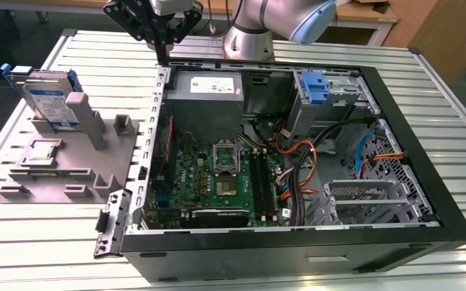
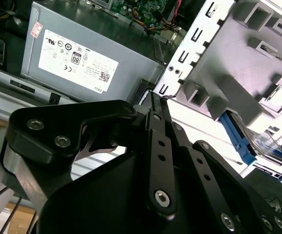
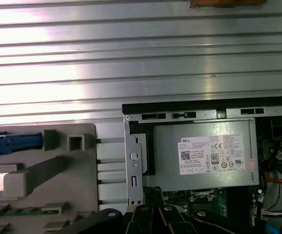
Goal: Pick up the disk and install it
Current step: 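Reach for the disk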
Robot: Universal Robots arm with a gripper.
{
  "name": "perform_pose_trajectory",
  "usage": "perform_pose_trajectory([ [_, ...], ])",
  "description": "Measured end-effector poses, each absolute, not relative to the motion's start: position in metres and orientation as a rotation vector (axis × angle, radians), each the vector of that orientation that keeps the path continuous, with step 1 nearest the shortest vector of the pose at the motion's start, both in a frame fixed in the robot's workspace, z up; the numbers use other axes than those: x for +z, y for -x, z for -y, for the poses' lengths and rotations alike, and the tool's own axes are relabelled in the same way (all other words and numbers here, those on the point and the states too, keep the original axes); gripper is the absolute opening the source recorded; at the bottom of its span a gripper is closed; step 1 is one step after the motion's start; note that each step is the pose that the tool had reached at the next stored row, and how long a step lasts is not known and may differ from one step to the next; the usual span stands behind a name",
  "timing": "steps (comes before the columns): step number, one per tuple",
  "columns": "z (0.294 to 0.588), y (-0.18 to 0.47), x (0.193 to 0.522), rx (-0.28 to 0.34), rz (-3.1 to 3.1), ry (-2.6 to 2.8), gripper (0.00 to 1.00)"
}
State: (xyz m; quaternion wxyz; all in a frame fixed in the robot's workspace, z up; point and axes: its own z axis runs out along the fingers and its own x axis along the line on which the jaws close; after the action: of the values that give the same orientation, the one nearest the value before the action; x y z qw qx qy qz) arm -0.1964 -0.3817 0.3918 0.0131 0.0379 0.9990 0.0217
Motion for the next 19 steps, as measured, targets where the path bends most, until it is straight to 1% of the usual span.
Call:
perform_pose_trajectory([
  [19,0.3817,0.202,0.3917,0.068,-3.113,-0.118,0.1],
])
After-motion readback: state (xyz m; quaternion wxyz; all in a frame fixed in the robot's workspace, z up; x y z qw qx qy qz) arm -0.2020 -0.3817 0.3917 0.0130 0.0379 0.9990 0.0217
